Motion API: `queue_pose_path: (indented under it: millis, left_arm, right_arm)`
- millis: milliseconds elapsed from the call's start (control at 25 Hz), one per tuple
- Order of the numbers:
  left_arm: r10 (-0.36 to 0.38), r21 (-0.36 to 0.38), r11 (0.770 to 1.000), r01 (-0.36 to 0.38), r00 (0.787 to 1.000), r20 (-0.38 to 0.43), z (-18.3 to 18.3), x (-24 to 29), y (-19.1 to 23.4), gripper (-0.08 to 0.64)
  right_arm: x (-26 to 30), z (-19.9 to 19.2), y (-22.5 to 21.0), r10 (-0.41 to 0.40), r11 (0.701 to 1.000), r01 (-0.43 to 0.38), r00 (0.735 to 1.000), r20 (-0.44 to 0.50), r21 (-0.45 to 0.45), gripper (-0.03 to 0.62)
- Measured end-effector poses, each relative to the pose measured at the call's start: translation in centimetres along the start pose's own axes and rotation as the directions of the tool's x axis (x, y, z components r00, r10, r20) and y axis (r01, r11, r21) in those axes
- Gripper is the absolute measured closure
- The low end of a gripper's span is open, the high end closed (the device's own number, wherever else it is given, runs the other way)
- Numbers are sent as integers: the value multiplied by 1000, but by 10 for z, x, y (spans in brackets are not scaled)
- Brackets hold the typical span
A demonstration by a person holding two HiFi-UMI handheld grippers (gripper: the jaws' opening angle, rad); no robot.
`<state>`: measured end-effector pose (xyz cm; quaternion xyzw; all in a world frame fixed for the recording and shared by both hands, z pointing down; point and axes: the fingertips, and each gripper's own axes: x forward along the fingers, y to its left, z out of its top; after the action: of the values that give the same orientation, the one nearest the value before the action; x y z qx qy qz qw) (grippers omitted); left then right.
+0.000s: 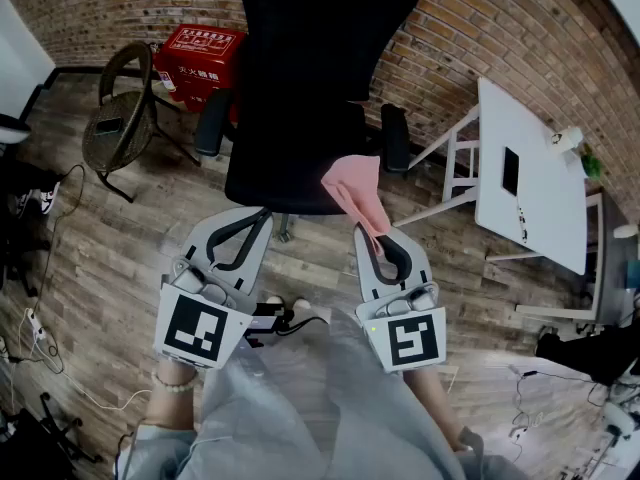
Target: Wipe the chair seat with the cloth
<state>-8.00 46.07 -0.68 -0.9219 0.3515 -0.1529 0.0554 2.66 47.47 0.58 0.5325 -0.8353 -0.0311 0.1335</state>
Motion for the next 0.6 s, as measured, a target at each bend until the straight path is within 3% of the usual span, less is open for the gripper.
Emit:
queue_pose_path:
  millis: [600]
  left_arm:
    - [-12,6,1000,12,1000,0,-4,-4,1,541]
  right_arm:
    - [3,0,7,2,1000,-2,1000,-6,-13,540]
